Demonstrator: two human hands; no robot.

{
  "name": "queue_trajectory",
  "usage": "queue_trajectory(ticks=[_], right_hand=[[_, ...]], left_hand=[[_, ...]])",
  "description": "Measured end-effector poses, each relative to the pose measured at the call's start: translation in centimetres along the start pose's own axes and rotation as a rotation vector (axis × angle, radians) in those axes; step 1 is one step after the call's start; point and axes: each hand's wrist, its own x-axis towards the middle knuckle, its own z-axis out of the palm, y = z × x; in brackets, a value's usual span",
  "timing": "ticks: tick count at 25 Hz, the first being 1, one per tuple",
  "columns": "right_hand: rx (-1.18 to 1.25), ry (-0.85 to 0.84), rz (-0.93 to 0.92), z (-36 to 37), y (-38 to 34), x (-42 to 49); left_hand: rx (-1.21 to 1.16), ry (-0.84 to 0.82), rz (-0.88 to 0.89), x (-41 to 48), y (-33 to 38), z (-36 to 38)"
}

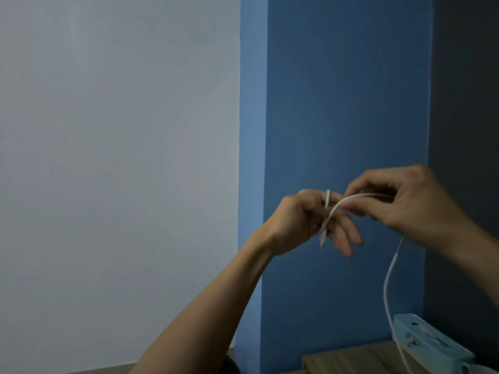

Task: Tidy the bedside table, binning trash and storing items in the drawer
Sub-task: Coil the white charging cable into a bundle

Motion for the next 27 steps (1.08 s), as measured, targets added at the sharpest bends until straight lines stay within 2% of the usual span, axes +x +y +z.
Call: queue_trajectory(ticks=[3,9,15,18,21,23,25,27], right_hand=[[0.108,0.019,0.044,-0.7,0.5,1.4],[0.388,-0.057,0.063,-1.2,1.0,3.2],[0.668,-0.034,0.247,1.5,3.2,2.3],[0.692,-0.012,0.246,1.7,3.3,2.1],[0.645,-0.017,0.152,0.1,2.6,1.7],[0.607,-0.104,0.077,-0.8,2.1,1.2],[0.624,-0.212,0.076,-1.2,2.0,0.9],[0.539,-0.347,0.096,-1.1,2.2,0.9]], left_hand=[[-0.092,-0.06,-0.016,0.1,0.3,0.4],[-0.229,-0.129,-0.026,0.2,1.3,1.1],[-0.241,-0.145,-0.007,0.1,1.8,1.3],[-0.179,-0.041,-0.029,-0.2,1.8,1.6],[-0.295,0.105,-0.052,-0.3,1.8,0.5],[-0.373,0.191,-0.007,-0.3,2.0,-0.1],[-0.459,0.264,-0.008,-0.2,2.1,-0.2],[-0.478,0.323,-0.049,-0.2,2.1,0.0]])
